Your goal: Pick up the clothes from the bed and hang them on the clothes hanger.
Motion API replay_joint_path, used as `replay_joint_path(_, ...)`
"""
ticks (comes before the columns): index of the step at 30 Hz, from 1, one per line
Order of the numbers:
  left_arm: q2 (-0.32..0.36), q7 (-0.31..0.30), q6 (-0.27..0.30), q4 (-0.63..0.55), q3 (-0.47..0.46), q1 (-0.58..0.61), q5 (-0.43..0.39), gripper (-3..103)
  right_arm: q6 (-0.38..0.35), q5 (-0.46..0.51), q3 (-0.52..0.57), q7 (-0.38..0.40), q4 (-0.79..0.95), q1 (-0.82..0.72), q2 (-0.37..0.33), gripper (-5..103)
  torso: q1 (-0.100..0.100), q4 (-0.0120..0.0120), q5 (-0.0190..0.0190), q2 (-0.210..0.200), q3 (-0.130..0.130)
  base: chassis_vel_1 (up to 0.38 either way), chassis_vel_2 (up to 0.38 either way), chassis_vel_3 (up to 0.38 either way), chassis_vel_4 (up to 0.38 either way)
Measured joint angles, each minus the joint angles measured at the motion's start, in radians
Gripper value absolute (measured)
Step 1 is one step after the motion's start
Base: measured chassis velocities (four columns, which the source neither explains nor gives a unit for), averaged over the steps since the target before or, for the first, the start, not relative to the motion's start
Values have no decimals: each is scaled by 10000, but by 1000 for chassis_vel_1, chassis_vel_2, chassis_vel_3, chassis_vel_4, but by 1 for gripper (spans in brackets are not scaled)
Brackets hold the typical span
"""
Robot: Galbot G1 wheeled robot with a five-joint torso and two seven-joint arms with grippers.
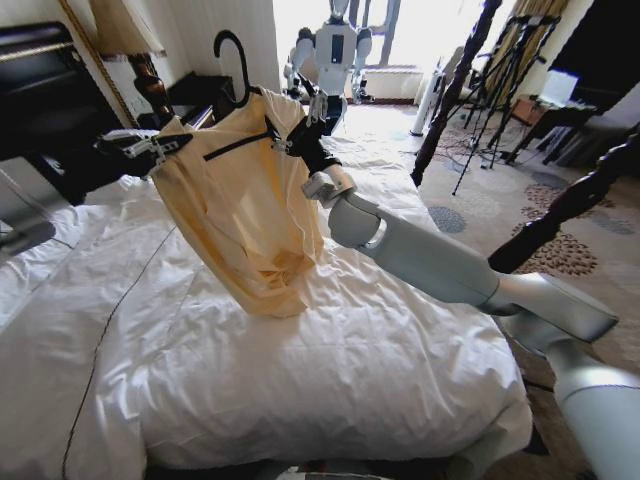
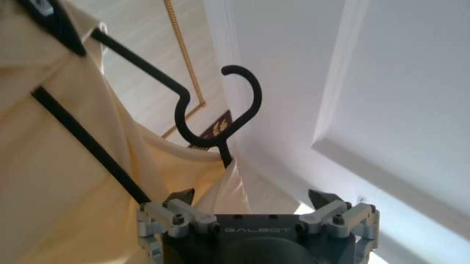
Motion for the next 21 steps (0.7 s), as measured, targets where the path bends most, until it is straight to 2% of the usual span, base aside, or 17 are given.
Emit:
replay_joint_path(2, -36, 7, -24, 34, 25, -3, 40, 4, -395, 723, 6, 11, 733, 4, -488, 100, -1, -2, 0, 0, -1, 0, 0, 0, 0)
replay_joint_path(5, -79, -21, -26, -12, 43, -3, 53, 4, -495, 1047, 87, 11, 974, -37, -821, 100, -2, -3, 1, 0, -1, 0, 0, 0, 0)
replay_joint_path(9, -87, -66, -26, -96, 49, -1, 53, 4, -449, 1242, 256, 13, 929, -71, -923, 100, 1, 0, 1, 0, 0, 0, 0, 0, 0)
replay_joint_path(11, -58, -12, -26, -85, 36, 9, 51, 4, -461, 2275, 429, 42, 1168, -6, -1051, 100, 3, 2, 0, -1, 1, 0, 0, 0, 0)
replay_joint_path(12, -58, -12, -26, -85, 36, 9, 51, 4, -461, 2275, 429, 42, 1168, -6, -1051, 100, 3, 2, 0, -1, 1, 0, 0, 0, 0)
replay_joint_path(13, -42, 146, -63, -56, 12, 18, 51, 4, -540, 3293, 606, 45, 1376, 95, -1187, 100, 2, 2, 1, -1, 0, 0, 0, 0, 0)
replay_joint_path(14, -30, 518, -218, -17, -12, 43, 104, 4, -645, 4775, 872, -31, 1571, 306, -1415, 100, 1, 2, -2, 0, 0, 0, 0, 0, 0)
replay_joint_path(15, -28, 760, -312, 6, -19, 50, 181, 4, -704, 5715, 1029, -153, 1647, 479, -1588, 100, 0, 3, -1, 0, 0, 0, 0, 0, 0)
replay_joint_path(16, -29, 961, -384, 22, -27, 53, 257, 4, -747, 6407, 1147, -279, 1685, 636, -1749, 100, 0, 4, -2, 0, 0, 0, 0, 0, 0)
replay_joint_path(17, -29, 961, -384, 22, -27, 53, 257, 4, -747, 6407, 1147, -279, 1685, 636, -1749, 100, 0, 4, -2, 0, 0, 0, 0, 0, 0)
replay_joint_path(18, -48, 1362, -514, 35, -41, 52, 429, 4, -815, 8345, 1454, -914, 1696, 1224, -2329, 100, 0, 2, -1, 0, 0, 0, 0, 0, 0)
replay_joint_path(19, -60, 1417, -535, 32, -41, 50, 453, 4, -825, 8896, 1511, -1162, 1697, 1441, -2521, 100, 1, -1, -1, 0, 0, 0, 0, 0, 0)
replay_joint_path(20, -90, 1478, -564, 12, -39, 47, 489, 4, -832, 9968, 1583, -1601, 1718, 1855, -2862, 100, 1, -4, 0, 0, 0, 0, 0, 0, 0)
replay_joint_path(21, -105, 1498, -571, 6, -38, 46, 505, 4, -836, 10376, 1604, -1745, 1741, 2010, -2986, 100, 1, -4, 0, 0, 0, 0, 0, 0, 0)
